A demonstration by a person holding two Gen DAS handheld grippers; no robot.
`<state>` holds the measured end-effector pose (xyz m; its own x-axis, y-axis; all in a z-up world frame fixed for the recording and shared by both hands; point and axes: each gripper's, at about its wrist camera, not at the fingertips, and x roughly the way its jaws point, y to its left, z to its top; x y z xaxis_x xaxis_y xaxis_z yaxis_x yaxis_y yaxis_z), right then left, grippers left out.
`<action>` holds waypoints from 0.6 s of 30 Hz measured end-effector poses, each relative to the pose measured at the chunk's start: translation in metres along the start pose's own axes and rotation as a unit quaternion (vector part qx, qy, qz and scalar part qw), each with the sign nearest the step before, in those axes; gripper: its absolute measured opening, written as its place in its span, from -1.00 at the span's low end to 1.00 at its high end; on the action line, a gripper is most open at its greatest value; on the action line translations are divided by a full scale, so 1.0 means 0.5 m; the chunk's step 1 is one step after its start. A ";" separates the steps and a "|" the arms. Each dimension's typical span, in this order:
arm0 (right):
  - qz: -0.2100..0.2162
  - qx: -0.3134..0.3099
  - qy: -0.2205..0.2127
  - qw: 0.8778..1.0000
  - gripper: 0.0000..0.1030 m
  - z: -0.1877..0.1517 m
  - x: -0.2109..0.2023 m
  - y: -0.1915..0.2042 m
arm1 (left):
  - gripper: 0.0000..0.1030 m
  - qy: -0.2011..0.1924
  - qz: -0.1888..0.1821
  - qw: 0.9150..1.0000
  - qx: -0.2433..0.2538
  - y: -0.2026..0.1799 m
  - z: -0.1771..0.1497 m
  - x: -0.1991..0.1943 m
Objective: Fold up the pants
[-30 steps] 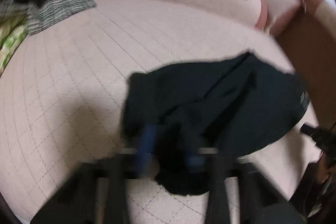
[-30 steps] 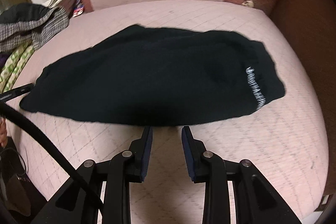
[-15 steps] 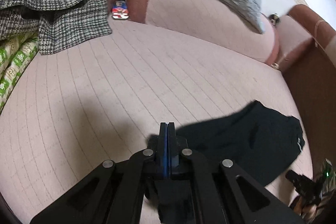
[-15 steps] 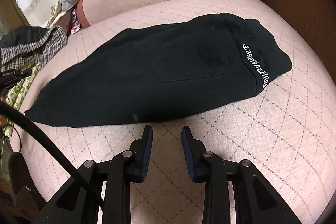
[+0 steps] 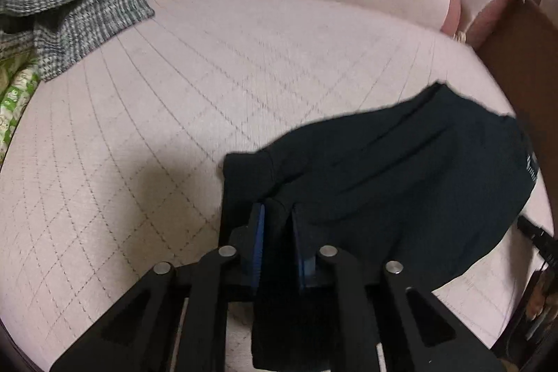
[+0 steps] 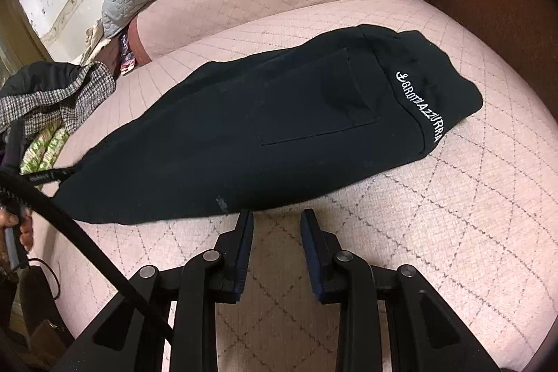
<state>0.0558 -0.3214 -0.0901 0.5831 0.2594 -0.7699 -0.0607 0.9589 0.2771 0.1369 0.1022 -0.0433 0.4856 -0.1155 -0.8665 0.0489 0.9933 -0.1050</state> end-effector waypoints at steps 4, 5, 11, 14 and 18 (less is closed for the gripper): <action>-0.018 -0.017 -0.003 1.000 -0.42 -0.005 -0.009 0.014 | -0.75 -0.032 0.006 0.999 -0.010 0.005 0.026 -0.035; -0.020 -0.020 -0.006 1.000 -0.44 -0.006 -0.011 0.018 | -0.75 -0.037 0.003 0.999 -0.015 0.010 0.040 -0.037; -0.029 -0.017 -0.019 0.999 -0.46 0.008 -0.030 0.020 | -0.72 -0.007 0.011 0.999 -0.044 0.032 0.084 0.024; -0.043 -0.006 -0.025 0.999 -0.46 0.022 -0.041 0.004 | -0.43 0.004 0.034 0.997 -0.065 0.053 0.082 0.059; -0.074 0.022 -0.044 0.996 -0.46 0.048 -0.069 -0.047 | -0.20 -0.022 0.023 0.994 -0.103 0.087 0.073 0.022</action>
<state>0.0565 -0.3557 -0.0564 0.6515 0.1022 -0.7517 0.0664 0.9794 0.1907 0.1764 0.1446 -0.0398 0.5206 -0.0660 -0.8512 -0.1520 0.9739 -0.1684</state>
